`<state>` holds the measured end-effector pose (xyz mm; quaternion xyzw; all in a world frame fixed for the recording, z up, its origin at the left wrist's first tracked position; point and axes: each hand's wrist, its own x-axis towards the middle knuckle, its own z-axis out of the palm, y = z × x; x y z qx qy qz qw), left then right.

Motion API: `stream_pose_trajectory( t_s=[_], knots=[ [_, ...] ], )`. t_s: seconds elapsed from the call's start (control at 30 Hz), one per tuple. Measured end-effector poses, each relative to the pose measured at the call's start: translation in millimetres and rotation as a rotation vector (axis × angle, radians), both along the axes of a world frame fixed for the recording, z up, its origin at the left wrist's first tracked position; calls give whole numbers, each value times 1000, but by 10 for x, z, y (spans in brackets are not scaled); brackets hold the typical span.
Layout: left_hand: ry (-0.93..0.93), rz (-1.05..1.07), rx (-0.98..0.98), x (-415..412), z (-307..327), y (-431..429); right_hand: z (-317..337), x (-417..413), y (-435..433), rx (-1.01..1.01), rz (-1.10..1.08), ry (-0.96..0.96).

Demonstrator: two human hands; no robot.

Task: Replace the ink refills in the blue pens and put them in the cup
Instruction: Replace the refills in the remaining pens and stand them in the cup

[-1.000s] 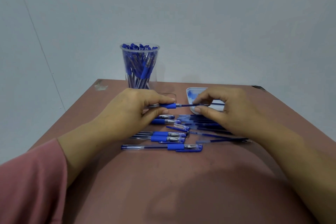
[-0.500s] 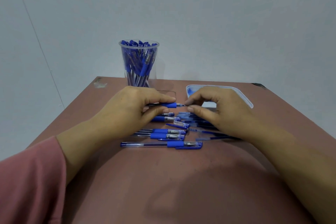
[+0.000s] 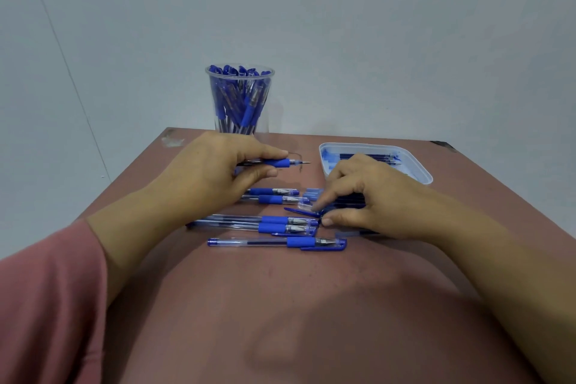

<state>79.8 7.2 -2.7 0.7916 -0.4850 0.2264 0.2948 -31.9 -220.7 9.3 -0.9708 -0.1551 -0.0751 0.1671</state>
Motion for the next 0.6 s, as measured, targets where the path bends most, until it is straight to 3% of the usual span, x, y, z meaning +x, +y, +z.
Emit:
stream_pose_trajectory(
  t_s=[0.23,0.4,0.6],
  knots=[
    [-11,-23,5,7,-3,-13,-12,6,16,-20,-6,17],
    [-1,-62,14,-23,-7,-28,31,-36,-21,319,-101,-229],
    [36,-84,11,-38,-44,-50,-2,-19,46,411,-96,-311]
  ],
)
